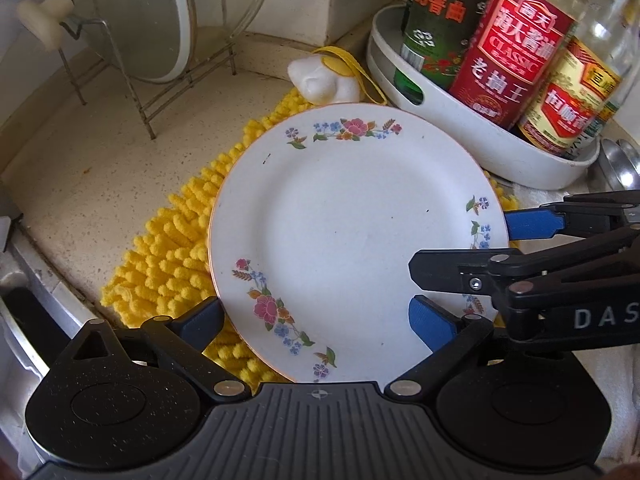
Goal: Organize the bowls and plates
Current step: 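Lift the small flowered plate off the yellow mat with both grippers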
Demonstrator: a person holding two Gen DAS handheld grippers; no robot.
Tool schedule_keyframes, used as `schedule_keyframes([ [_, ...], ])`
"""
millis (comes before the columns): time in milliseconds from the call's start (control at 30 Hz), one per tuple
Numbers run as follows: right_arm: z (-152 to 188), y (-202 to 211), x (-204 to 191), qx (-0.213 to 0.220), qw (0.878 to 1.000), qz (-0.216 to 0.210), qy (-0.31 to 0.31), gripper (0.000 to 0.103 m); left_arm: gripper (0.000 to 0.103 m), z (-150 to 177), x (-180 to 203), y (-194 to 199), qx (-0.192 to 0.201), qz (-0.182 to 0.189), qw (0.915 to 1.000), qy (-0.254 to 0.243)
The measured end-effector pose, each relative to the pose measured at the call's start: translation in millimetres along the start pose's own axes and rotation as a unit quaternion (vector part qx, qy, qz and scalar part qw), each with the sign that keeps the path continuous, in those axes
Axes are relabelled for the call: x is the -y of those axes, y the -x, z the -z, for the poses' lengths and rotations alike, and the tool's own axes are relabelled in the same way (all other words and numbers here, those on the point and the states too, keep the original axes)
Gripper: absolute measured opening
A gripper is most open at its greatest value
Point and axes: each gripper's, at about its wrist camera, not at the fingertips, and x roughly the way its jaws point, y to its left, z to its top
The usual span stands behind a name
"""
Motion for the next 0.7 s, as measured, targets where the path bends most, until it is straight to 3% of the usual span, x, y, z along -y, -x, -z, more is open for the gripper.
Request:
schedule_keyframes([
  [67,1.5,-1.9,2.3,-0.010,1.000,-0.007,-0.012,0.075,0.099,2.2,4.1,1.9,-0.001,0.002,1.0000,-0.007],
  [133,3.4,-9.4,6.8,-0.018,1.000,0.016,-0.011,0.074,0.092,3.6,11.9,6.8,0.009,0.027,0.9991,-0.030],
  [233,5.9,-10.4,14.1,-0.010,1.000,0.015,-0.023,0.074,0.093,2.7,24.9,3.0,0.010,-0.005,0.9984,-0.056],
  [433,0.3,-13.7,18.2,0.004,0.999,0.001,-0.039,0.074,0.095,1.1,-7.4,0.4,0.011,-0.002,0.9998,-0.014],
  [500,-2.0,-22.0,20.7,0.004,0.999,-0.004,-0.041,0.074,0.097,-0.3,-20.8,-9.5,-0.001,0.023,0.9997,0.013],
  [700,-4.0,-26.1,19.9,0.007,0.999,0.000,-0.038,0.075,0.103,-3.1,-8.0,-19.4,0.021,0.033,0.9991,-0.015],
])
